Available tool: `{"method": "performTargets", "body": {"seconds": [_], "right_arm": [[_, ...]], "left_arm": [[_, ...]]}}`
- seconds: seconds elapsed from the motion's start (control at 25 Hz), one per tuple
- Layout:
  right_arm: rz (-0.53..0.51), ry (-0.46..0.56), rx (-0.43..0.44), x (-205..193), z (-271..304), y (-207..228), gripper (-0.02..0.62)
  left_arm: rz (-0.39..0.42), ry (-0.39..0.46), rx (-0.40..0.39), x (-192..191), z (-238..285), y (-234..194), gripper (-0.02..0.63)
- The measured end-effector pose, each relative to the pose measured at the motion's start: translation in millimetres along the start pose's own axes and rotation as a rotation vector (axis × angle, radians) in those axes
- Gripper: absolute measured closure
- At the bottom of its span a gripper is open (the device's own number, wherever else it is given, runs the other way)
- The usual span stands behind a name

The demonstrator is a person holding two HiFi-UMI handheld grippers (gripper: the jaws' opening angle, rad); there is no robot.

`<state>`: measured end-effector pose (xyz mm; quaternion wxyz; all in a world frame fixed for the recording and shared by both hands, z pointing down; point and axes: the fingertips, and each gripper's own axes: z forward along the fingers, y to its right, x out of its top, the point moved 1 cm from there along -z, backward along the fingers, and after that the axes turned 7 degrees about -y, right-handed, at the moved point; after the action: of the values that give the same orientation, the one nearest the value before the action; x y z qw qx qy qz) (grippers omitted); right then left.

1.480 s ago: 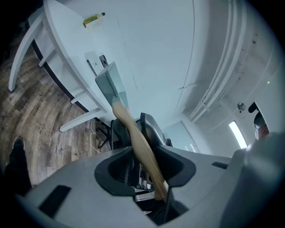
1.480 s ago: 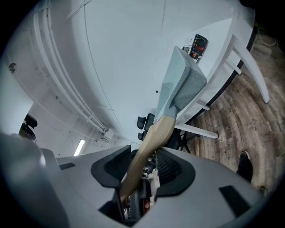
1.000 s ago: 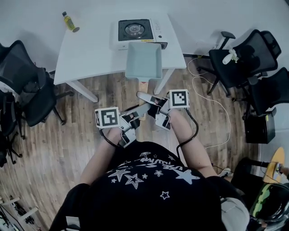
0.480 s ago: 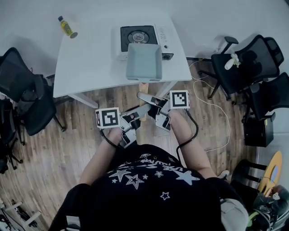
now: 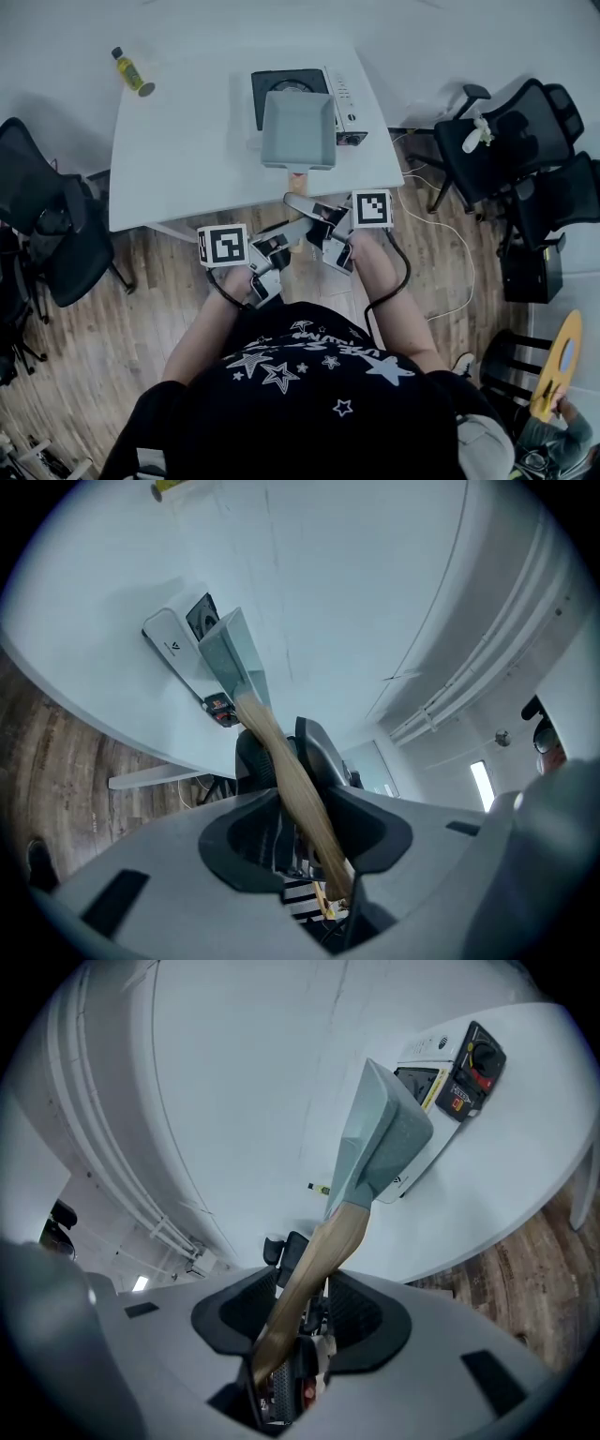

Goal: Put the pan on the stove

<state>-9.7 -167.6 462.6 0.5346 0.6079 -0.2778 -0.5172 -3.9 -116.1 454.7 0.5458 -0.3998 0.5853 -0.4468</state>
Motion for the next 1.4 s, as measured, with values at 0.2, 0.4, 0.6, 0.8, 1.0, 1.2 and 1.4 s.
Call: {"method": "performTargets", "body": {"seconds": [0.2, 0.4, 0.6, 0.8, 1.0, 1.2, 1.4], "right_arm": [[-0.004, 0.021, -0.013, 16.8, 7.7, 7.1, 0.423], [-0.003, 0.025, -0.027, 24.2, 9.6, 11.8, 0.422], [0.001, 0.008, -0.033, 28.5, 9.4, 18.0, 0.42], [0.003, -0.028, -0.01, 65.0, -4.3, 32.3, 0.419], [-0.012, -0.094, 0.021, 73.2, 0.3, 32.5, 0.419], [-0.049, -0.157, 0.04, 87.4, 3.6, 38.1, 0.419], [-0.033, -0.191, 0.055, 101.0, 0.6, 49.3, 0.419]], "left_arm": [[-0.004, -0.019, -0.016, 18.3, 0.3, -7.3, 0.449], [-0.004, -0.041, -0.018, 26.3, 1.9, -10.8, 0.449], [-0.023, -0.046, -0.01, 29.9, 5.5, -15.6, 0.449], [-0.035, -0.031, 0.025, 57.7, 37.1, -23.3, 0.449], [-0.027, 0.033, 0.046, 67.1, 40.9, -25.4, 0.449], [-0.016, 0.085, 0.068, 80.7, 48.6, -31.5, 0.449], [-0.018, 0.119, 0.095, 92.9, 60.9, -40.7, 0.448]]}}
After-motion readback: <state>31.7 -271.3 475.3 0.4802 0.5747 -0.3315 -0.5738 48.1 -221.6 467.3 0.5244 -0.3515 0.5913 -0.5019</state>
